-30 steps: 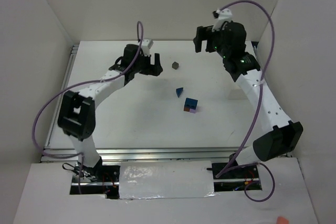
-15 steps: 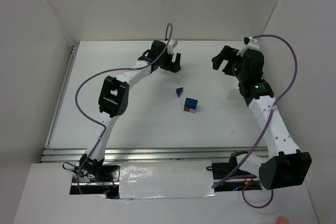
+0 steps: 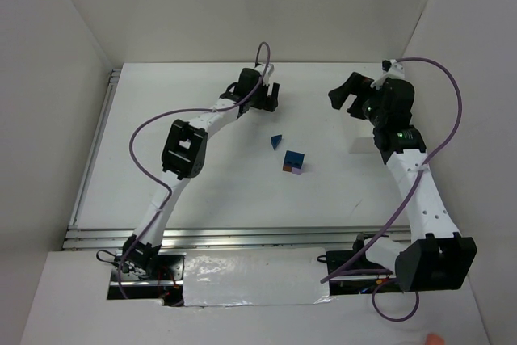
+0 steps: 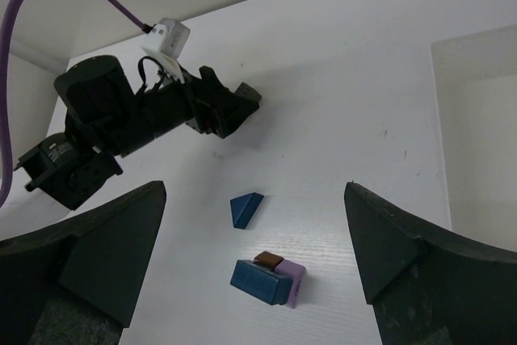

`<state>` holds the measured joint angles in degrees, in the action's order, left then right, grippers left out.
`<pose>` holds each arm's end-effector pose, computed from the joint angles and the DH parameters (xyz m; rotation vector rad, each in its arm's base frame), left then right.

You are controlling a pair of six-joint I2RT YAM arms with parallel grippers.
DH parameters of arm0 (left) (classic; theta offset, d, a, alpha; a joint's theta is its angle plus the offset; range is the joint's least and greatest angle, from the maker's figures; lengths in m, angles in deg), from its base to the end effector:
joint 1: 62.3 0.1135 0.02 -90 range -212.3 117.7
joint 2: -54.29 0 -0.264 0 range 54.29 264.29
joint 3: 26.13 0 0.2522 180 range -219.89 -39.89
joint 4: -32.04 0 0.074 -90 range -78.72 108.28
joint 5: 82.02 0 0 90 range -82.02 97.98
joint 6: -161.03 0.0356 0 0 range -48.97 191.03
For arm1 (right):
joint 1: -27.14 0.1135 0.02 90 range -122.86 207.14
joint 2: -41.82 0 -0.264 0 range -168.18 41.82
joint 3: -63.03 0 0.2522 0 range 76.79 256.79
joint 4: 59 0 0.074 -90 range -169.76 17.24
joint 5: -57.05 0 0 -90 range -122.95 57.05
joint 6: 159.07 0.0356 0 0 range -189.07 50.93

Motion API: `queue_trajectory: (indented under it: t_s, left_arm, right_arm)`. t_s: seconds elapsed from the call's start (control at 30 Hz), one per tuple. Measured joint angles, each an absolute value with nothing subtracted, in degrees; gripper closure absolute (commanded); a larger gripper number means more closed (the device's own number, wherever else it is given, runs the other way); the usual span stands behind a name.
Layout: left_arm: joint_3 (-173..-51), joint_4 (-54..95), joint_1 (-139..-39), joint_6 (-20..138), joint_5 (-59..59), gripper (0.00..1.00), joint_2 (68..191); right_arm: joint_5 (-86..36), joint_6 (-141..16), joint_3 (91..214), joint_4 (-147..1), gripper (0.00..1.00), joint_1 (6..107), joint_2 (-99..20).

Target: Build the wood block tower

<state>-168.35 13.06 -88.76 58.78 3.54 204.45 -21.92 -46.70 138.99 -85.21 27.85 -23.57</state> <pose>0.5327 -0.2682 0.1605 0.3057 2.0537 -0.4981 0.2628 0.0101 0.3704 0.2155 1.8508 0.4578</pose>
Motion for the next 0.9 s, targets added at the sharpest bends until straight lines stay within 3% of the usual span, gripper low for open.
queue_trajectory:
  t_s: [0.13,0.23,0.27,0.4,0.43,0.6,0.8,0.9]
  left_arm:
    - [-170.85,14.33,-88.76,58.56,3.95,0.17,206.12]
    - [-170.69,15.03,-88.76,58.47,4.04,0.27,206.49]
    - [-170.56,15.47,-88.76,58.43,4.06,0.36,206.57]
    - [-170.5,16.43,-88.84,58.5,4.08,0.48,206.77]
    - [-170.5,16.65,-88.91,58.61,4.11,0.56,206.79]
    - [-169.1,19.18,-89.39,58.54,4.13,0.71,206.68]
    - [-156.94,22.24,-89.61,55.79,4.11,0.83,199.32]
    - [-148.33,23.01,-89.43,52.35,2.86,0.94,193.28]
  right_arm:
    - [-20.19,-46.35,138.31,-84.73,0.0,26.96,-23.59]
    - [-19.82,-46.2,138.22,-84.68,0.0,25.82,-23.68]
    - [-19.73,-46.18,138.22,-84.66,0.0,25.64,-23.68]
    - [-19.34,-46.15,138.22,-84.4,0.0,25.01,-23.68]
    - [-19.14,-46.15,138.22,-84.36,0.0,24.94,-23.68]
    - [-18.55,-46.2,138.2,-84.36,0.0,24.7,-23.68]
    - [-17.57,-46.46,138.16,-84.36,0.0,25.16,-23.68]
    - [-18.42,-46.42,137.83,-84.4,0.0,26.85,-23.68]
